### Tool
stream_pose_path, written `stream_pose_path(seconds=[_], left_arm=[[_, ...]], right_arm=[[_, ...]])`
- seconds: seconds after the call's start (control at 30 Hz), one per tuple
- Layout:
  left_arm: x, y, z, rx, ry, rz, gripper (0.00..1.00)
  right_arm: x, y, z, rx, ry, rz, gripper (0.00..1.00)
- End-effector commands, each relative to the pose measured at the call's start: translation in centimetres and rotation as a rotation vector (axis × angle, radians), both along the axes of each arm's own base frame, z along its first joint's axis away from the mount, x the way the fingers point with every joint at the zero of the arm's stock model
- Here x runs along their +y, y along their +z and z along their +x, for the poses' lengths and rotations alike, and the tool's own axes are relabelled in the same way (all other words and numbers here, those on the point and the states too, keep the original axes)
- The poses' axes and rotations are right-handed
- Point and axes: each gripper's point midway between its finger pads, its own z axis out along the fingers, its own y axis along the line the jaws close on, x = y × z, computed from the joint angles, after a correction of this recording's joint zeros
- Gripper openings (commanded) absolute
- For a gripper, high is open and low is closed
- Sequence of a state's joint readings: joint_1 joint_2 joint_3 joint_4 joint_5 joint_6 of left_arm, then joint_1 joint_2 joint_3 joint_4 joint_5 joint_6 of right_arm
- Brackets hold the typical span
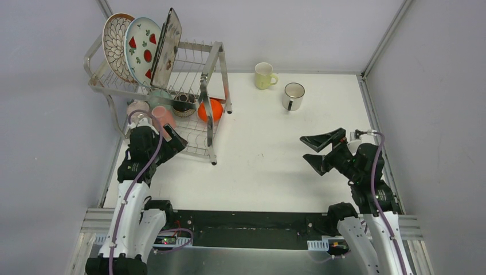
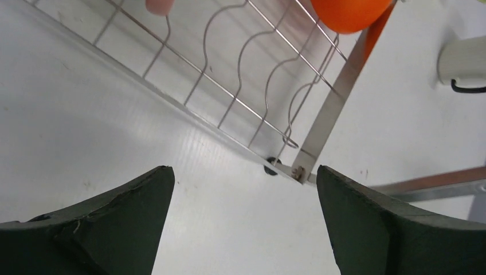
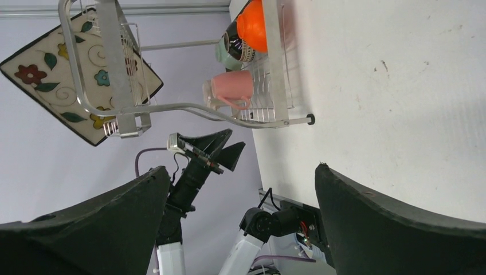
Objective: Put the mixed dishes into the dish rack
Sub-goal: Move the cup to the center of the board.
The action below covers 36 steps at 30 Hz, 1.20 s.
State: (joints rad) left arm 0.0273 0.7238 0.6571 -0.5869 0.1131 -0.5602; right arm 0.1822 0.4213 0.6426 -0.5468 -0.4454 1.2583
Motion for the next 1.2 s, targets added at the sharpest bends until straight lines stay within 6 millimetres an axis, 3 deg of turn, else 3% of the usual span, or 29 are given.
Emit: stream_pose_path(seconds=[0.0,0.1,0.27,0.5,0.73,0.9,1.0,1.17], left_arm=[[-2.7,-0.2,-2.3,0.047,-0.023,-0.192,0.99],[-4.9,-0.9,-3.7,0.086,-0.075,-0.318,0.99],[-7.0,-1.6,-5.3,0.105,-0.139,-0.43,0.99],[-9.9,0.5,-6.7,0.107,-0.305,-0.522,0.99],[-11.9,2.6,-8.0,0.074,-0.501,-0.567,0.99],[-12.6,3.5,-8.5,0.039,-0.58,-0.578,0.99],[-12.9,3.7,-8.8,0.037,-0.621,-0.585,0.99],[-12.8,4.1,-8.9,0.024,-0.614,-0.581,0.99]], right_arm=[[-0.9,1.0,1.1,-0.026,-0.033,-0.103,1.0],[-0.7,1.0,2.0,-0.035,-0.02,-0.128,1.0],[-1.8,-0.9,3.4,0.033,-0.047,-0.255,1.0],[-4.2,-2.9,5.6,0.133,-0.159,-0.397,1.0],[-5.2,-4.4,10.6,0.129,-0.235,-0.479,0.99],[-3.6,-4.0,15.7,0.061,-0.133,-0.546,0.88],[-3.9,-4.2,18.7,0.014,-0.134,-0.622,0.8],[-5.4,-5.7,23.2,0.013,-0.197,-0.726,0.53]])
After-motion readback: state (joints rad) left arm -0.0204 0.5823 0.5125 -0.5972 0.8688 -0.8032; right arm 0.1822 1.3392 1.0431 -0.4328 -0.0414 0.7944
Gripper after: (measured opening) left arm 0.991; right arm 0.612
